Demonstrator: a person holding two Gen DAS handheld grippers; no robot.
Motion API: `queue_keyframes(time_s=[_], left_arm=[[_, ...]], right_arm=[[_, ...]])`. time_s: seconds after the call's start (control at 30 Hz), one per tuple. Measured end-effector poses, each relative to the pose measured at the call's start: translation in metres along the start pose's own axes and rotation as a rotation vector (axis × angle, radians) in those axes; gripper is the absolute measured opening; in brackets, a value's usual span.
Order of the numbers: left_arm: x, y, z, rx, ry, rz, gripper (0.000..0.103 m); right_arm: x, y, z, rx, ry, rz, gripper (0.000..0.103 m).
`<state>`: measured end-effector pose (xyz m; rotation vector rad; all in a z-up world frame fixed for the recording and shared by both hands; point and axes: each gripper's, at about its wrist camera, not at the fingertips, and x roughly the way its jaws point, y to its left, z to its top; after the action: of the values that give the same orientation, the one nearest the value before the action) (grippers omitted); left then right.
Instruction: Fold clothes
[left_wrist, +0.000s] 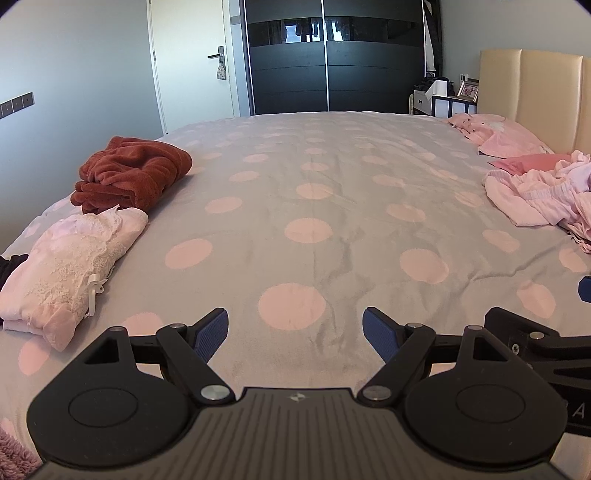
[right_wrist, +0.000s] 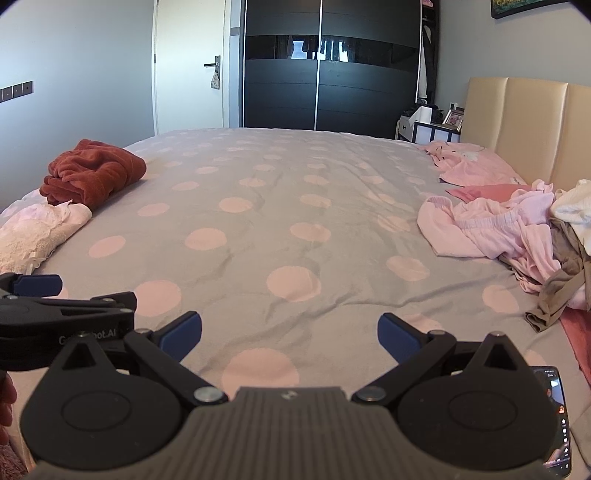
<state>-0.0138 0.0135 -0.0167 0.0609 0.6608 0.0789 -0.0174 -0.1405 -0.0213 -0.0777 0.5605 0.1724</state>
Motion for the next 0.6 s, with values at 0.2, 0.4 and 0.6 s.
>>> queue_keyframes(time_s=[0.2,0.4,0.6], left_arm=[[-0.0011,-0.0005,-0.0006,-0.006,0.002,0.003,0.080],[-0.0008,-0.0015,-0.0005,-0.002,0.002,0.005,0.080],[0.0006,-0.0016,-0.0004,-0.001,0.010,0.008,0.080]], right_arm=[[0.0004,-0.0004,-0.0004,0.000,0.000,0.000,0.102],[-0.0002,0.0003,-0.0006,-0.002,0.002,-0.002,0.102],[0.0003,0.0000,-0.0012,0.001,0.011,-0.003,0.102]])
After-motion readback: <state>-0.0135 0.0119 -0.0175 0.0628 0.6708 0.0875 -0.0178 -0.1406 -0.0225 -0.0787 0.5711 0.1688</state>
